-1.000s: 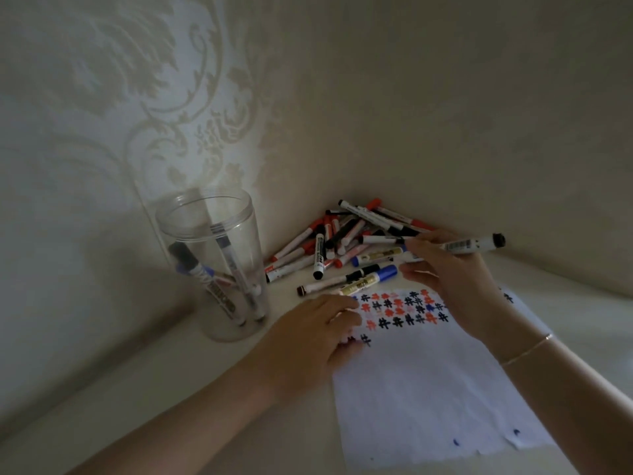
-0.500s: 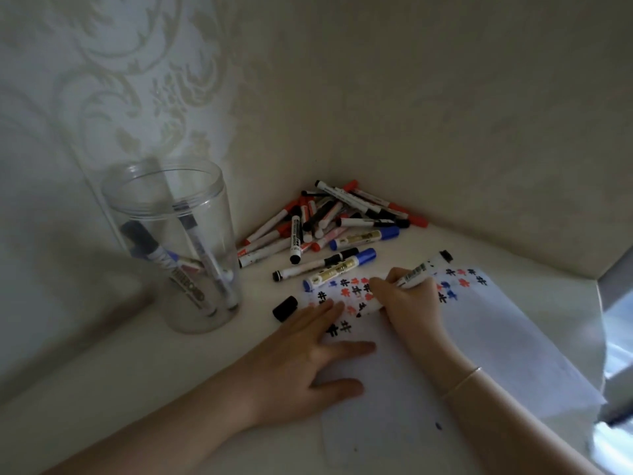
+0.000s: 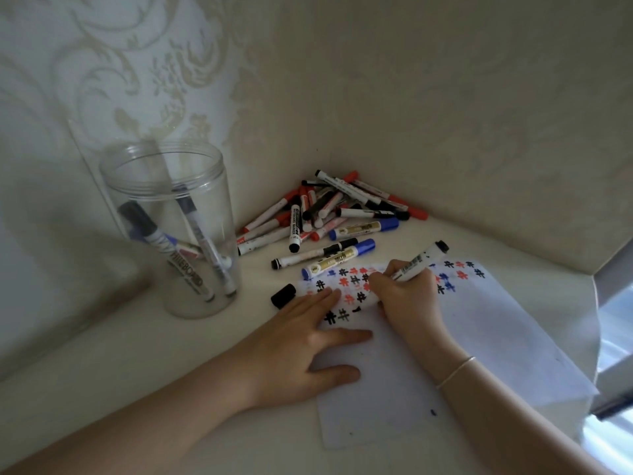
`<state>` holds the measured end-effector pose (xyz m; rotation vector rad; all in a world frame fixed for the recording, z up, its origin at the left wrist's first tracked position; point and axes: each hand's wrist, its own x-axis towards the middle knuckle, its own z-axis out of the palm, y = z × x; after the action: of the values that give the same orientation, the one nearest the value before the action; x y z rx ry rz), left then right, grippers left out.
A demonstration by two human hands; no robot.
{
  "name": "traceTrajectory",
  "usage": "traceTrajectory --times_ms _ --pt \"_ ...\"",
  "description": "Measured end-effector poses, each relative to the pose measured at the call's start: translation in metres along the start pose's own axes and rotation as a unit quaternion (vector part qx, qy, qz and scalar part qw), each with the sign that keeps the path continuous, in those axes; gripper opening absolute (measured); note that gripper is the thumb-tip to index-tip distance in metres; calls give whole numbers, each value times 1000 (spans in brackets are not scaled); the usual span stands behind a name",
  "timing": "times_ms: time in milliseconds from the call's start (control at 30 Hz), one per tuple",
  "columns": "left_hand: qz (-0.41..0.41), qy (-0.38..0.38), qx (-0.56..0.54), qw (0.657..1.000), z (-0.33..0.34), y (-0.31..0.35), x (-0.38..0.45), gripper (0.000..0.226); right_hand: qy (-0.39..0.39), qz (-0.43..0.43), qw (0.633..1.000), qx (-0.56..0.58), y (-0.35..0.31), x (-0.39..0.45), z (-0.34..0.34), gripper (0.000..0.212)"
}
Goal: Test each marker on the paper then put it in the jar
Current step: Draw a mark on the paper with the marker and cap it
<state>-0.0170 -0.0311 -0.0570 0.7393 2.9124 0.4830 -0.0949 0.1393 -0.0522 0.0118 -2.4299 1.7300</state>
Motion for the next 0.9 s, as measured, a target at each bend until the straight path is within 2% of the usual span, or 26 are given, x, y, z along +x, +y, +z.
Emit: traceTrajectory --times_ms 100,267,467,733,833,900 --pt "0 0 0 1000 -1 0 0 62 -24 -16 1000 -1 -3 -3 1 17" --pt "5 4 -6 1000 0 0 0 58 18 -8 1000 -23 0 0 3 22" --pt "8 11 1 1000 0 0 0 55 -11 0 1000 -12 -2 -2 1 18" --pt "17 14 -2 1000 -2 2 0 54 2 16 1000 -9 -3 -1 0 17" --pt "34 48 20 998 -7 3 -4 54 5 17 1000 -18 -3 0 1 21" --pt "53 127 64 988 -10 2 -3 45 2 21 1000 -14 -3 0 0 23"
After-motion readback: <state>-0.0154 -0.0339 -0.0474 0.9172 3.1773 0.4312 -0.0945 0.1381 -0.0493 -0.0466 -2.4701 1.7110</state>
